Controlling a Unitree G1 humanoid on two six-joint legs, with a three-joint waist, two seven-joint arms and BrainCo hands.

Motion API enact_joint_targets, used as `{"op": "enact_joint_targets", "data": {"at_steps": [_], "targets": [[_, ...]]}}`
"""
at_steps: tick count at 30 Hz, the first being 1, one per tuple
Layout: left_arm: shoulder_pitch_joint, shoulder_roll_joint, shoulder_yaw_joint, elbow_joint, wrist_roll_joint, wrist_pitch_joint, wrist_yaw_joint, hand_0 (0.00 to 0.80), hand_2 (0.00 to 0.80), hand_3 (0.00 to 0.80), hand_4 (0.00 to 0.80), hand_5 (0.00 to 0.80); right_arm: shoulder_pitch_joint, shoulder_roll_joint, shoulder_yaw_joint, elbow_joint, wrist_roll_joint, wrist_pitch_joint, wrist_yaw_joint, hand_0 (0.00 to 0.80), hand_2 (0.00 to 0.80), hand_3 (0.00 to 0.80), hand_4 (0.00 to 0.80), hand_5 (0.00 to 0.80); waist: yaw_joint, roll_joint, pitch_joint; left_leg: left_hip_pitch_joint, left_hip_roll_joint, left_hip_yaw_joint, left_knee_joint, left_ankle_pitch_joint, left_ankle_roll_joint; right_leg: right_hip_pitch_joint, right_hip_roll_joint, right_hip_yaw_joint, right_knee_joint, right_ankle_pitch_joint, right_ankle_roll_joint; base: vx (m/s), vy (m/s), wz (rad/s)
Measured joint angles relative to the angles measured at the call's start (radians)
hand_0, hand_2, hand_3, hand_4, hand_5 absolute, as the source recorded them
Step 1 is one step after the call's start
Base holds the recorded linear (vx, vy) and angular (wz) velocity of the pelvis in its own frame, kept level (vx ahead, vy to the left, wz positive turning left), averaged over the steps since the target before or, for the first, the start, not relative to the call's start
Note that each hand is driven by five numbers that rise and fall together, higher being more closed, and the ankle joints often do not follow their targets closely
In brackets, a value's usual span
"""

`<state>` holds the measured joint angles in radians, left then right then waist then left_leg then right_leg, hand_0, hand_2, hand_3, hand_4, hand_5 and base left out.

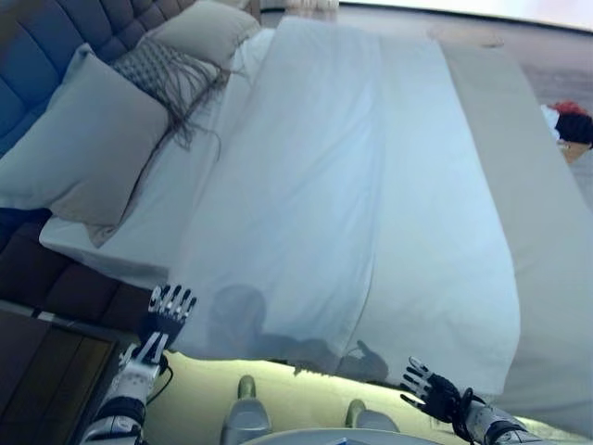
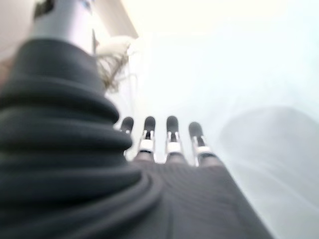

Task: Make the bed neatly

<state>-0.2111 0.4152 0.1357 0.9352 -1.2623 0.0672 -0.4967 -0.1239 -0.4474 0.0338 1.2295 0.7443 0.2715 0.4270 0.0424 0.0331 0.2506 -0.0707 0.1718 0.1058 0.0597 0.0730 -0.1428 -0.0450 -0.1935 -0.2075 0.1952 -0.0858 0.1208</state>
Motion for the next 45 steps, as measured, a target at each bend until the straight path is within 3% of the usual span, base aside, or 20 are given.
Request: {"op": "enact_joint_targets", "data": {"at_steps": [11,20,25,29,42,45], "targets": [[-0.232,0.07,-0.036,-0.011,-0.142,-0.056,-0.048,0.0,0.0,0.0,0.0,0.0,-0.207,-0.046,0.059,-0.042,0.005,-0.012,0.023,0.0,0.0,0.0,0.0,0.0,-0.03,-0.028,0.203,-0.301,0.016,0.007,0.357,-0.118,0.023,-0.32,-0.026,0.094,0.3,-0.048,-0.013,-0.112,0.162,-0.18],[-0.359,0.092,-0.045,-0.005,-0.227,-0.069,0.026,0.0,0.0,0.0,0.0,0.0,-0.3,-0.105,0.088,-0.072,0.036,-0.009,0.013,0.0,0.0,0.0,0.0,0.0,-0.034,-0.058,0.251,-0.505,0.034,-0.003,0.556,-0.184,0.04,-0.525,-0.018,0.145,0.445,-0.066,-0.012,-0.091,0.094,-0.12],[-0.42,0.127,-0.045,0.078,-0.305,-0.066,0.066,0.0,0.0,0.0,0.0,0.0,-0.337,-0.166,0.097,-0.089,0.045,-0.005,0.038,0.0,0.0,0.0,0.0,0.0,-0.056,-0.071,0.257,-0.592,0.042,-0.009,0.641,-0.212,0.045,-0.608,-0.015,0.166,0.507,-0.074,-0.008,-0.052,0.086,-0.07],[-0.443,0.156,-0.045,0.088,-0.305,-0.062,0.093,0.0,0.0,0.0,0.0,0.0,-0.337,-0.168,0.104,-0.088,0.055,-0.01,0.057,0.0,0.0,0.0,0.0,0.0,-0.054,-0.09,0.262,-0.66,0.048,-0.036,0.688,-0.231,0.039,-0.675,-0.011,0.164,0.538,-0.079,-0.005,-0.068,-0.005,-0.12],[-0.54,0.265,-0.042,0.215,-0.366,-0.055,0.305,0.0,0.0,0.0,0.0,0.0,-0.344,-0.187,0.119,-0.13,0.115,-0.034,0.091,0.0,0.0,0.0,0.0,0.0,-0.05,-0.164,0.272,-0.835,0.068,-0.128,0.781,-0.256,0.006,-0.827,0.016,0.113,0.643,-0.11,-0.043,-0.053,-0.041,-0.01],[-0.54,0.271,-0.039,0.233,-0.366,-0.054,0.317,0.0,0.0,0.0,0.0,0.0,-0.346,-0.189,0.119,-0.134,0.132,-0.049,0.1,0.0,0.0,0.0,0.0,0.0,-0.049,-0.166,0.271,-0.851,0.069,-0.144,0.786,-0.258,0.003,-0.835,0.017,0.101,0.65,-0.117,-0.049,-0.061,-0.017,0.05]]}}
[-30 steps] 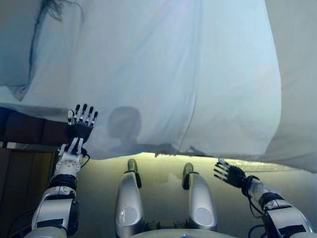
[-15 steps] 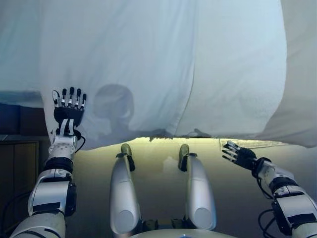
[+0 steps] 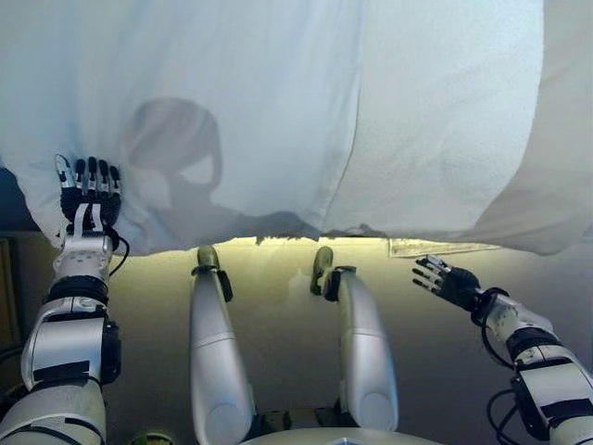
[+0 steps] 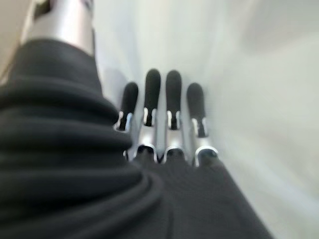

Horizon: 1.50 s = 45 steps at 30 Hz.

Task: Make the bed neatly

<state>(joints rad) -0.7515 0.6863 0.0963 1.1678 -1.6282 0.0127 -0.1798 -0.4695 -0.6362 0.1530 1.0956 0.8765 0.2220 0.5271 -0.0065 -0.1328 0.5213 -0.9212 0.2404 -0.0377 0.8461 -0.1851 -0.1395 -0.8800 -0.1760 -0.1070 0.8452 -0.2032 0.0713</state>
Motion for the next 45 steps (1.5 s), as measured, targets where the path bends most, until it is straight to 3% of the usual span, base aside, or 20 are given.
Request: {"op": "enact_joint_targets", "data": {"at_steps": [17,26,32,38,45], "targets": [[0.081,0.028,0.046,0.01,0.003,0.026,0.02,0.0,0.0,0.0,0.0,0.0,-0.01,-0.001,-0.003,-0.032,0.039,-0.027,0.001,0.0,0.0,0.0,0.0,0.0,0.047,-0.002,0.0,-0.095,-0.026,-0.032,0.001,0.004,-0.006,-0.09,-0.022,-0.025,0.028,-0.019,-0.012,-0.043,-0.003,0.04],[0.227,0.035,0.142,0.037,0.052,0.053,0.019,0.0,0.0,0.0,0.0,0.0,0.028,0.001,-0.034,-0.07,0.063,-0.061,0.001,0.0,0.0,0.0,0.0,0.0,0.078,-0.001,0.0,-0.11,-0.036,-0.056,-0.003,0.01,-0.018,-0.086,-0.034,-0.054,0.027,-0.027,-0.009,0.02,-0.088,0.07],[0.337,0.037,0.209,0.071,0.087,0.088,-0.001,0.0,0.0,0.0,0.0,0.0,0.075,0.049,-0.047,-0.091,0.087,-0.09,0.001,0.0,0.0,0.0,0.0,0.0,0.081,-0.003,-0.002,0.006,-0.035,-0.057,-0.061,0.018,-0.014,0.042,-0.037,-0.074,-0.029,-0.029,-0.009,0.048,-0.096,0.09],[0.382,0.019,0.22,0.073,0.123,0.102,-0.065,0.0,0.0,0.0,0.0,0.0,0.126,0.127,-0.061,-0.097,0.087,-0.103,-0.002,0.0,0.0,0.0,0.0,0.0,0.078,-0.006,-0.003,0.114,-0.036,-0.044,-0.167,0.055,-0.015,0.149,-0.039,-0.099,-0.121,-0.009,-0.002,0.033,-0.065,0.09],[0.443,-0.059,0.23,0.007,0.163,0.097,-0.184,0.0,0.0,0.0,0.0,0.0,0.169,0.165,-0.071,-0.117,0.087,-0.107,-0.029,0.0,0.0,0.0,0.0,0.0,0.077,-0.006,-0.011,0.378,-0.05,0.022,-0.391,0.123,-0.023,0.367,-0.047,-0.11,-0.28,0.028,0.011,0.105,-0.03,0.04]]}}
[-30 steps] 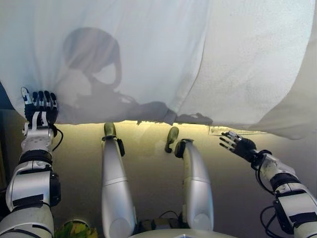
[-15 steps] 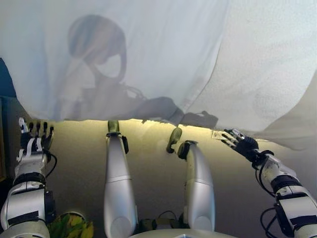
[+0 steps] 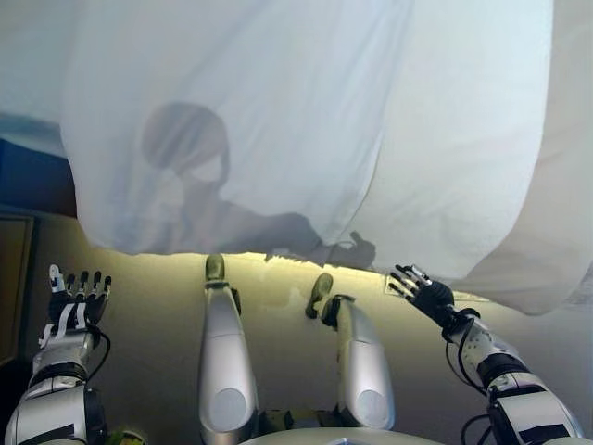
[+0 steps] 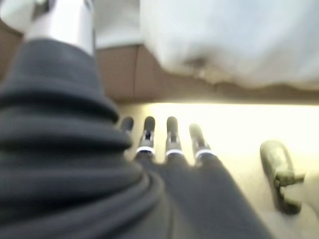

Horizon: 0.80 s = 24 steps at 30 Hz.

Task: Make the bed neatly

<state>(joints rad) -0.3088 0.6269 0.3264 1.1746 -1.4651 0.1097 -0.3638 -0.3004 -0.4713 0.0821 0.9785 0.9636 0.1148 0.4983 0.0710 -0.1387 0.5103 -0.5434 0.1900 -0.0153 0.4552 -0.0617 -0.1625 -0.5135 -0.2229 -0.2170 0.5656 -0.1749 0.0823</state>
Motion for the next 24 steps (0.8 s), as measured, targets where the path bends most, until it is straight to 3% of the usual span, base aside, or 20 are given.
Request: {"op": "enact_joint_targets", "data": {"at_steps": [6,10,13,17,21,24], "targets": [[0.039,-0.089,-0.039,-0.076,0.059,-0.001,-0.029,0.0,0.0,0.0,0.0,0.0,0.09,0.02,-0.047,-0.015,0.0,0.01,-0.038,0.0,0.0,0.0,0.0,0.0,-0.006,0.063,-0.079,0.159,-0.022,0.035,-0.131,0.02,0.009,0.147,-0.011,-0.009,-0.112,0.018,0.024,0.118,0.005,0.03],[0.087,-0.101,-0.04,-0.071,0.171,-0.012,-0.009,0.0,0.0,0.0,0.0,0.0,0.153,0.027,-0.081,0.036,-0.052,0.012,-0.051,0.0,0.0,0.0,0.0,0.0,-0.029,0.114,-0.18,0.3,-0.047,0.06,-0.223,0.026,0.019,0.296,-0.02,-0.015,-0.226,0.043,0.053,0.292,0.03,0.01],[0.135,-0.093,-0.071,-0.043,0.286,-0.032,0.025,0.0,0.0,0.0,0.0,0.0,0.204,0.024,-0.08,0.132,-0.153,0.03,-0.048,0.0,0.0,0.0,0.0,0.0,-0.033,0.141,-0.299,0.434,-0.056,0.097,-0.331,0.038,0.029,0.437,-0.008,-0.018,-0.385,0.098,0.073,0.348,-0.011,-0.15],[0.192,-0.086,-0.174,-0.005,0.547,-0.126,0.062,0.0,0.0,0.0,0.0,0.0,0.305,0.064,-0.07,0.178,-0.179,0.038,-0.049,0.0,0.0,0.0,0.0,0.0,-0.046,0.145,-0.42,0.55,-0.066,0.124,-0.443,0.057,0.026,0.555,0.007,-0.017,-0.533,0.144,0.084,0.21,-0.03,-0.15],[0.2,-0.11,-0.192,-0.002,0.58,-0.157,0.082,0.0,0.0,0.0,0.0,0.0,0.327,0.1,-0.076,0.256,-0.174,0.036,-0.071,0.0,0.0,0.0,0.0,0.0,-0.061,0.144,-0.456,0.617,-0.066,0.141,-0.526,0.09,0.021,0.595,0.018,-0.013,-0.579,0.159,0.085,0.082,-0.076,-0.08],[0.197,-0.195,-0.239,0.011,0.591,-0.212,0.089,0.0,0.0,0.0,0.0,0.0,0.341,0.143,-0.089,0.289,-0.108,0.028,-0.116,0.0,0.0,0.0,0.0,0.0,-0.068,0.133,-0.474,0.639,-0.068,0.148,-0.54,0.093,0.022,0.625,0.023,-0.013,-0.622,0.18,0.086,0.047,-0.063,-0.08]]}}
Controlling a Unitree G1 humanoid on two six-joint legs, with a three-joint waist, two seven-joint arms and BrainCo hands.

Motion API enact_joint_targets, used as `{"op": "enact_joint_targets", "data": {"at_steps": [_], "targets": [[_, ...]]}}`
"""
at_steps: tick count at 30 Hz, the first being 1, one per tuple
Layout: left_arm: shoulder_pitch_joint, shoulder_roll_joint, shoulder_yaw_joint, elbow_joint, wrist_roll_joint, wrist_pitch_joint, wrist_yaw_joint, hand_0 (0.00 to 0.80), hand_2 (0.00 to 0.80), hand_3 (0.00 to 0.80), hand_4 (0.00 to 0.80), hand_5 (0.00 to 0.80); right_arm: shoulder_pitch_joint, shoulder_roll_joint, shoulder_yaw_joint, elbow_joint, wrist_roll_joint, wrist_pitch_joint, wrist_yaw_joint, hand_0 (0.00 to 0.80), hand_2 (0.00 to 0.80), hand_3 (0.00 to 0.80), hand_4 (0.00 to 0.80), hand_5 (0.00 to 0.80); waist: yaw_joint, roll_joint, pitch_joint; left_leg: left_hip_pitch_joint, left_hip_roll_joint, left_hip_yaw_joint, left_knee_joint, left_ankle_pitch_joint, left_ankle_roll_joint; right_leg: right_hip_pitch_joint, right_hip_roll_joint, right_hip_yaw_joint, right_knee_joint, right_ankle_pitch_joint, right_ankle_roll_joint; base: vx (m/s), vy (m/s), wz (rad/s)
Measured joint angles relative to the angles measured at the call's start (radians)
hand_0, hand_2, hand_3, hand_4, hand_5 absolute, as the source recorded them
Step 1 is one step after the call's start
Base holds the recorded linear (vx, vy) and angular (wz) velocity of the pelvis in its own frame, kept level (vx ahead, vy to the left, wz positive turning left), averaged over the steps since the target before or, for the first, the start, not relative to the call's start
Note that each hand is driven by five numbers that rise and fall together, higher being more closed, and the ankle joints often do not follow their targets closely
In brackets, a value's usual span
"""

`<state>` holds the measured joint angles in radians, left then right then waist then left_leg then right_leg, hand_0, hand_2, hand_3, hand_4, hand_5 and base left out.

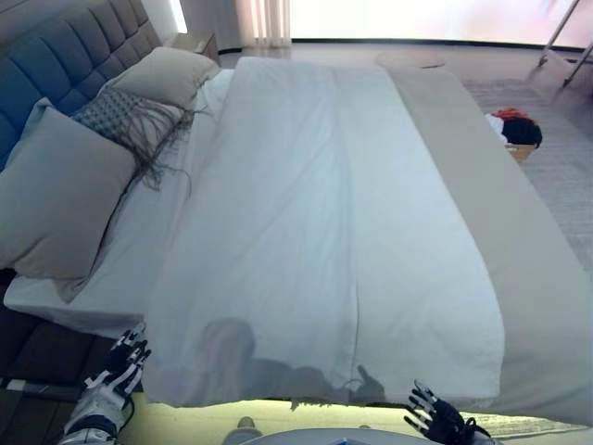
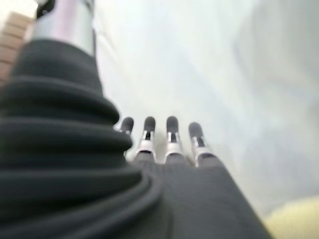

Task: Make the bed neatly

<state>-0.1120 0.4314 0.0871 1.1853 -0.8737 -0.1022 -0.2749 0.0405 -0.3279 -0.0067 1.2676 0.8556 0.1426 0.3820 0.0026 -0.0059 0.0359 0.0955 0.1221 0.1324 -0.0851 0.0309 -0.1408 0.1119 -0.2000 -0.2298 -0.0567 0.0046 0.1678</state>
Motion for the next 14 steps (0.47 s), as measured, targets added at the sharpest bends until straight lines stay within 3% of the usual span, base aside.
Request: {"op": "enact_joint_targets", "data": {"at_steps": [3,6,8,14], "targets": [[0.01,-0.127,-0.067,0.05,0.037,-0.062,0.035,0.0,0.0,0.0,0.0,0.0,-0.009,0.048,-0.035,0.013,0.052,-0.006,-0.047,0.0,0.0,0.0,0.0,0.0,-0.016,-0.01,-0.015,0.016,0.001,0.006,-0.001,0.0,-0.001,0.022,0.004,0.003,-0.027,0.015,-0.002,0.058,-0.034,-0.05],[0.026,-0.204,-0.113,0.075,0.096,-0.08,0.058,0.0,0.0,0.0,0.0,0.0,-0.019,0.066,-0.038,0.046,0.051,-0.002,-0.102,0.0,0.0,0.0,0.0,0.0,-0.014,-0.017,-0.023,0.026,0.006,0.013,-0.002,-0.001,-0.001,0.029,0.008,0.008,-0.028,0.016,-0.004,0.079,-0.063,-0.06],[0.041,-0.226,-0.145,0.095,0.141,-0.084,0.076,0.0,0.0,0.0,0.0,0.0,-0.018,0.08,-0.037,0.059,0.051,-0.002,-0.135,0.0,0.0,0.0,0.0,0.0,-0.015,-0.017,-0.024,0.037,0.009,0.014,-0.002,-0.001,-0.001,0.042,0.011,0.008,-0.028,0.017,-0.006,0.095,-0.046,-0.02],[0.1,-0.236,-0.145,0.121,0.153,-0.079,0.078,0.0,0.0,0.0,0.0,0.0,-0.011,0.095,-0.034,0.08,0.028,-0.006,-0.148,0.0,0.0,0.0,0.0,0.0,-0.014,-0.014,-0.047,0.052,0.015,0.017,-0.006,-0.002,-0.002,0.059,0.016,0.011,-0.029,0.016,-0.009,0.059,-0.021,0.0]]}}
